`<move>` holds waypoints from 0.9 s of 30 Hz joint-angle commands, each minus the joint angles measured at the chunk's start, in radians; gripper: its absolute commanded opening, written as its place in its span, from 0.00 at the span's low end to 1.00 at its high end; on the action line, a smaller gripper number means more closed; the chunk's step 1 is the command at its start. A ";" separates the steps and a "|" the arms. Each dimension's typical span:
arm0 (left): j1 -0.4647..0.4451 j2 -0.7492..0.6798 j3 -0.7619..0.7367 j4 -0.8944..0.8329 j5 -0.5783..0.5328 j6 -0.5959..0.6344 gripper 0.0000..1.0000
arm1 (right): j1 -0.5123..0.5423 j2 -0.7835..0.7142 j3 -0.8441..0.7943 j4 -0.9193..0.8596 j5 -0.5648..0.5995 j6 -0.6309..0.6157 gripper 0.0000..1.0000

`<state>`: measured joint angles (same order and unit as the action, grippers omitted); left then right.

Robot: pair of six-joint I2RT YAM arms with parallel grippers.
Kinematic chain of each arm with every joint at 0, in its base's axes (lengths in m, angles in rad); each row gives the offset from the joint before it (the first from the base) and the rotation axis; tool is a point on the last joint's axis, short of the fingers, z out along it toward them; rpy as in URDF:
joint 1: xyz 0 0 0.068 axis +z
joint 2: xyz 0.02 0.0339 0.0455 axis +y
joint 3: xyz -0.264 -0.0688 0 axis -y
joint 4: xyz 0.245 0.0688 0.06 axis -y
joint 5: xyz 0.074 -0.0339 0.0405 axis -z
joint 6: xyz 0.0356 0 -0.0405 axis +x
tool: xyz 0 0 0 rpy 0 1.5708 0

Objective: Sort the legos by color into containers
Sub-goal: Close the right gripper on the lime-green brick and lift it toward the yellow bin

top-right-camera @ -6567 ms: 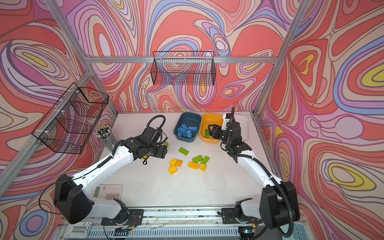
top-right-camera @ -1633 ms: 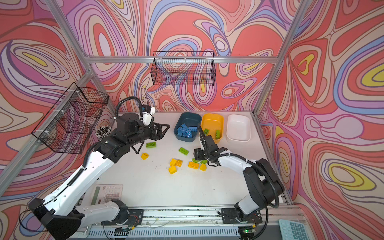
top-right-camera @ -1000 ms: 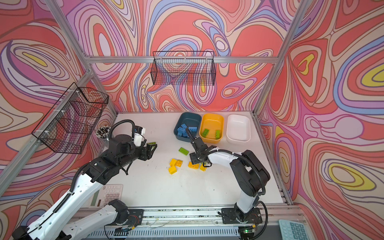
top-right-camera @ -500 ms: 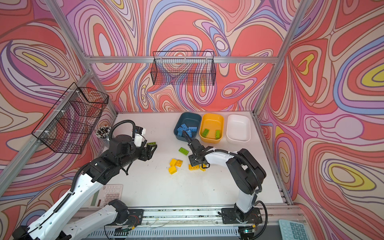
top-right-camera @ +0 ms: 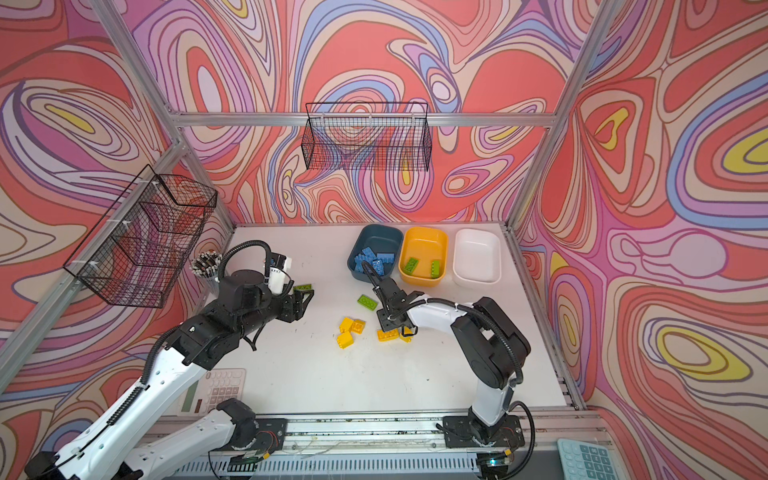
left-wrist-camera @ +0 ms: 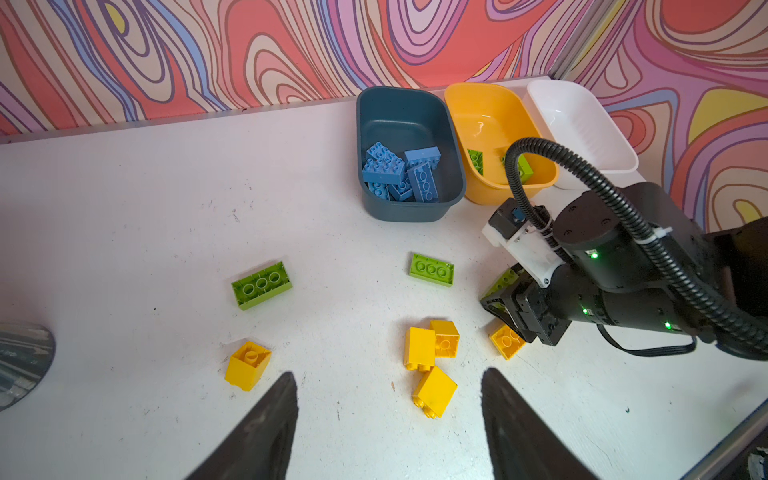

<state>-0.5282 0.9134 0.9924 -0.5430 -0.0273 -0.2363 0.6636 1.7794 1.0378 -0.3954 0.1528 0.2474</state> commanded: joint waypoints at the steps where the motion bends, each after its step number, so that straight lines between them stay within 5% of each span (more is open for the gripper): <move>1: 0.010 -0.022 -0.010 -0.025 -0.011 0.018 0.70 | 0.006 -0.055 0.038 -0.011 -0.003 0.012 0.58; 12: 0.010 -0.048 -0.018 -0.026 -0.043 0.032 0.69 | -0.011 -0.093 0.245 -0.068 0.043 -0.066 0.58; 27: 0.009 -0.029 -0.020 -0.028 -0.033 0.029 0.70 | -0.349 0.051 0.408 0.019 -0.153 -0.006 0.59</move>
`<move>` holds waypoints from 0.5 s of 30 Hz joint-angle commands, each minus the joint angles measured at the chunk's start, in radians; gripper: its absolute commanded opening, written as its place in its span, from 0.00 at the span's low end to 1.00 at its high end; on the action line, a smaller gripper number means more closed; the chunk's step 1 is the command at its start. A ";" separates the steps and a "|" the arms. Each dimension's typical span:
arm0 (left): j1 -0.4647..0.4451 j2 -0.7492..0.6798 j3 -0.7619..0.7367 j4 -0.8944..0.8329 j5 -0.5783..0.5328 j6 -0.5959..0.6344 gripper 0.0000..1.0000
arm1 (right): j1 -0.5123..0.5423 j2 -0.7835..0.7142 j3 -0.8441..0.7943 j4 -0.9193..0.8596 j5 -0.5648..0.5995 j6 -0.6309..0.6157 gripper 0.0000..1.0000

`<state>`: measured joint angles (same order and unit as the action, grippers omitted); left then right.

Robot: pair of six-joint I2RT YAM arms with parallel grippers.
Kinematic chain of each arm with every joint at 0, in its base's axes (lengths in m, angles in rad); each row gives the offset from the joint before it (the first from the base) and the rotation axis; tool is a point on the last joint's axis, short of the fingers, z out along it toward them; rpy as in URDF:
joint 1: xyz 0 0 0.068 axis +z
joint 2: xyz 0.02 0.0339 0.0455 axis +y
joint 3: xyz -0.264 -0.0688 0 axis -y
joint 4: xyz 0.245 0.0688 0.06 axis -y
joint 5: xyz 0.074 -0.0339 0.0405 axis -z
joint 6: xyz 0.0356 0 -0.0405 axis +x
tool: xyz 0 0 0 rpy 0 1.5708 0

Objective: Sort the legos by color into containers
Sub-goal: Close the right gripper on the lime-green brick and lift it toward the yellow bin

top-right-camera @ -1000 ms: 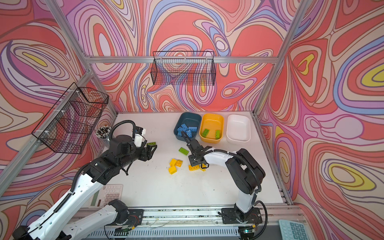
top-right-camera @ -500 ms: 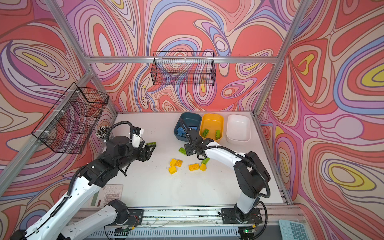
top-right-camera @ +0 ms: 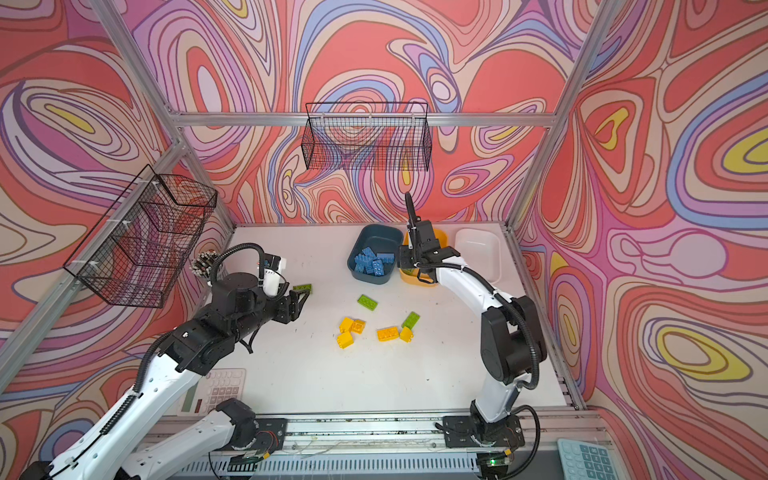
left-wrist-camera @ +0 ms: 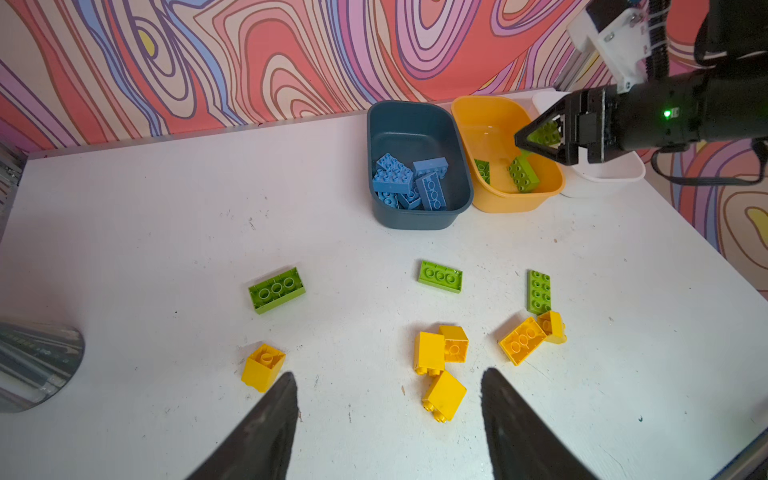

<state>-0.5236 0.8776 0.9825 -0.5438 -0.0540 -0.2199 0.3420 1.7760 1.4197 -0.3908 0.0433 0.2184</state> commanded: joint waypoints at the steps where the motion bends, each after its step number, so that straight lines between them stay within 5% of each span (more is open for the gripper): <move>1: 0.004 0.010 -0.010 -0.030 -0.008 0.013 0.69 | -0.039 0.065 0.031 0.019 -0.047 0.032 0.59; 15: 0.005 0.026 -0.006 -0.033 0.003 0.013 0.69 | -0.091 0.132 0.043 0.070 -0.062 0.056 0.75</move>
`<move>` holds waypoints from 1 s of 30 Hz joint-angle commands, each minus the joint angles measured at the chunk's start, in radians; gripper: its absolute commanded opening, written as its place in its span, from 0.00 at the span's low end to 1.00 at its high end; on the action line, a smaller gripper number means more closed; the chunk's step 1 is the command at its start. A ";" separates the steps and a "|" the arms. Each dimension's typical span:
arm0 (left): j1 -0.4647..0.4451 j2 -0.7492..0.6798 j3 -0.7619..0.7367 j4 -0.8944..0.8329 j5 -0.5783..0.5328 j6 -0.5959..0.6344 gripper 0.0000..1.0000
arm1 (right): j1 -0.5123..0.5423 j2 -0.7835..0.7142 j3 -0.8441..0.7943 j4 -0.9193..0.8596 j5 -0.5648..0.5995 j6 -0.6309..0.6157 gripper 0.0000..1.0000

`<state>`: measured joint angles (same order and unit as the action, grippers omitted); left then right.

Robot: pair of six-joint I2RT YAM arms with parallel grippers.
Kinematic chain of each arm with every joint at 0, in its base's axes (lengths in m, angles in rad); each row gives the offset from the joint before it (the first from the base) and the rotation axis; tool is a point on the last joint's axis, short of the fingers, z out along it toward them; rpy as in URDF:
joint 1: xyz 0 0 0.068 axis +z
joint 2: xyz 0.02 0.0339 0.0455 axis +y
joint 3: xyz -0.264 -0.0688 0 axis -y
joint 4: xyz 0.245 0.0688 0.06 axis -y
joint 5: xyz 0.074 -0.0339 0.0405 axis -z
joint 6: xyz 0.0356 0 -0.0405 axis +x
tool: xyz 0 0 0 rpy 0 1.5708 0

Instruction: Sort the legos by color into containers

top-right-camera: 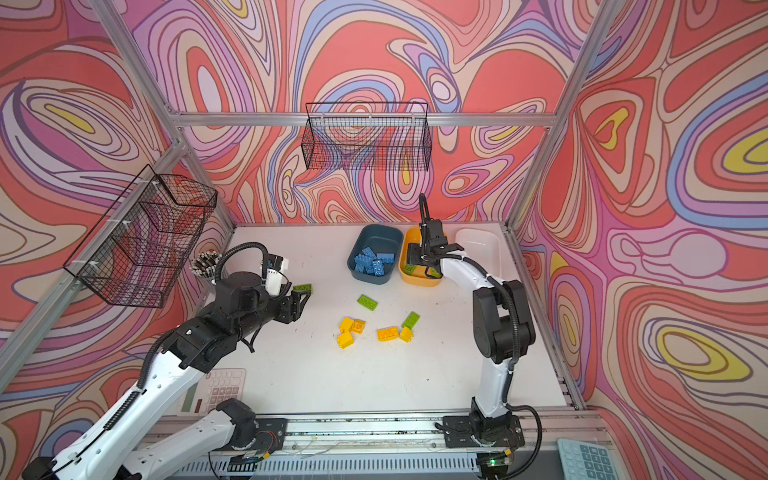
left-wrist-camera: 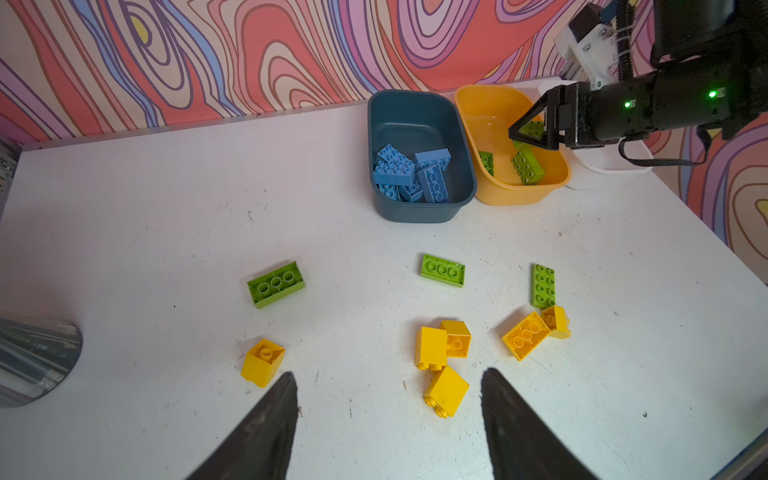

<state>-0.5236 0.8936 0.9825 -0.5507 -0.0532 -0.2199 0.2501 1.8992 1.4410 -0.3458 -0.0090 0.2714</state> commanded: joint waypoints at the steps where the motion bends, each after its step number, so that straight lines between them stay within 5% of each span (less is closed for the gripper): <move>1: 0.005 0.011 -0.005 -0.026 0.001 0.014 0.69 | 0.000 0.010 0.024 0.026 -0.010 0.001 0.76; 10: 0.007 0.046 -0.003 -0.035 -0.005 0.013 0.70 | -0.001 -0.051 0.007 0.040 -0.046 0.007 0.82; 20: 0.068 0.101 -0.003 -0.024 -0.040 -0.016 0.71 | 0.016 -0.374 -0.256 0.163 -0.162 0.086 0.82; 30: 0.157 0.312 0.073 -0.089 -0.043 -0.081 0.74 | 0.161 -0.582 -0.509 0.252 -0.159 0.115 0.82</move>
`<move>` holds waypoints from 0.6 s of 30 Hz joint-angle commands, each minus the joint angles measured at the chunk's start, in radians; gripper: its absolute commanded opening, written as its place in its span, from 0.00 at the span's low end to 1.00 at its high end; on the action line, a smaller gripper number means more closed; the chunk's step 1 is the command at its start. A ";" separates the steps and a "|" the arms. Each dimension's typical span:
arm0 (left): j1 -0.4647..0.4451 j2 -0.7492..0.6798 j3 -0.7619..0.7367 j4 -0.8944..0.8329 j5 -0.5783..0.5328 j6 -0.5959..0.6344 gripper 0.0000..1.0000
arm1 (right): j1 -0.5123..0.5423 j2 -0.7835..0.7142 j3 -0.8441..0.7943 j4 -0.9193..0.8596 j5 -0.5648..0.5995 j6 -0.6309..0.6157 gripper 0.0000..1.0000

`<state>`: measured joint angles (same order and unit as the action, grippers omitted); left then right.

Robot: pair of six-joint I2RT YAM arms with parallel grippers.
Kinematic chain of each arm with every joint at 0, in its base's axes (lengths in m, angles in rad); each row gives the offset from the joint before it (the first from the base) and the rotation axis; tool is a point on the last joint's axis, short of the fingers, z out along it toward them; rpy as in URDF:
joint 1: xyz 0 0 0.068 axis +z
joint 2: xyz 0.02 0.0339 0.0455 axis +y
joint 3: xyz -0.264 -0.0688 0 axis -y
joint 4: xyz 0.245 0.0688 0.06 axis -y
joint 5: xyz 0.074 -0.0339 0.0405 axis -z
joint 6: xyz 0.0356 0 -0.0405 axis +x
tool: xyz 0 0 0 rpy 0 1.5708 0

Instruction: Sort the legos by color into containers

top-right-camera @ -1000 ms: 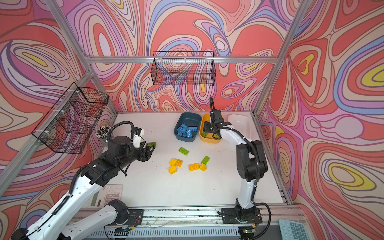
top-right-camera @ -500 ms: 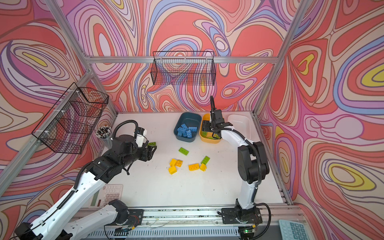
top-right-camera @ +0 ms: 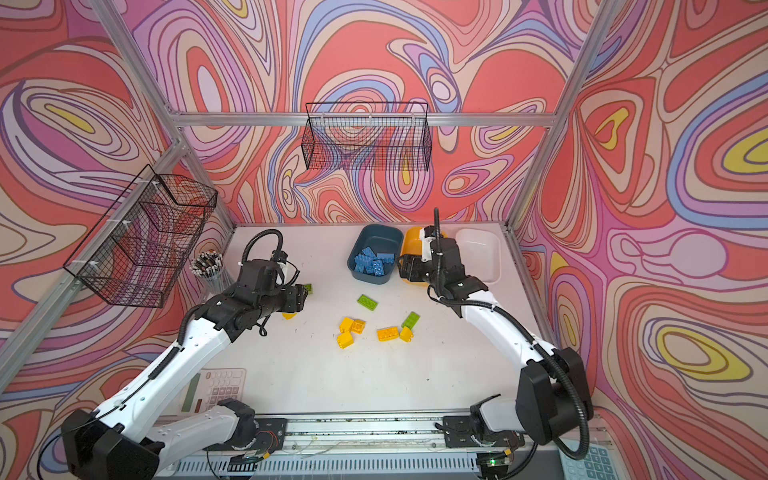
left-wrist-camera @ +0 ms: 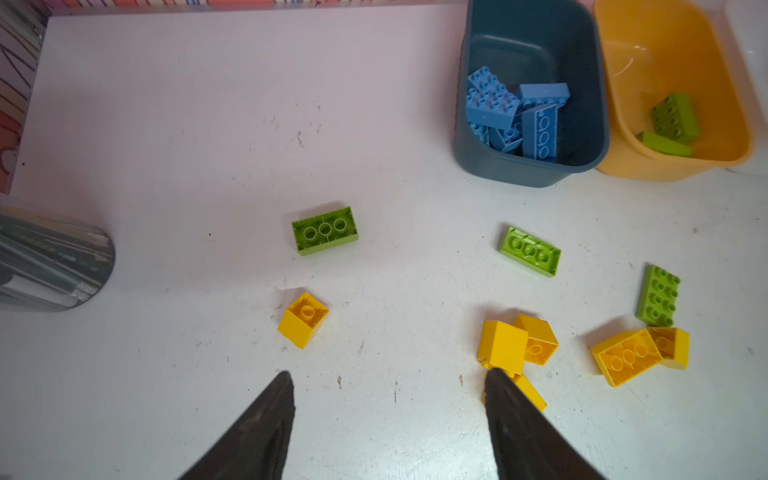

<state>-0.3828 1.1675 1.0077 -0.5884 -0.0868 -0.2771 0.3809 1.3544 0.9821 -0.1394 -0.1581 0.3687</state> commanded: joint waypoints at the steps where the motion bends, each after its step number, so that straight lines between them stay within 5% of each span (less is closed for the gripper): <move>1: 0.024 0.062 0.055 -0.055 -0.010 -0.021 0.76 | 0.047 -0.051 -0.075 0.065 -0.010 0.024 0.82; 10: 0.129 0.277 0.118 -0.081 0.056 -0.032 0.80 | 0.128 -0.128 -0.331 0.284 -0.030 0.059 0.82; 18: 0.135 0.486 0.231 -0.099 0.009 -0.004 0.82 | 0.144 -0.104 -0.439 0.415 -0.040 0.084 0.82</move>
<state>-0.2543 1.6081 1.2087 -0.6514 -0.0605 -0.2916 0.5186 1.2427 0.5495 0.1814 -0.1925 0.4358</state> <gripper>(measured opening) 0.816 0.817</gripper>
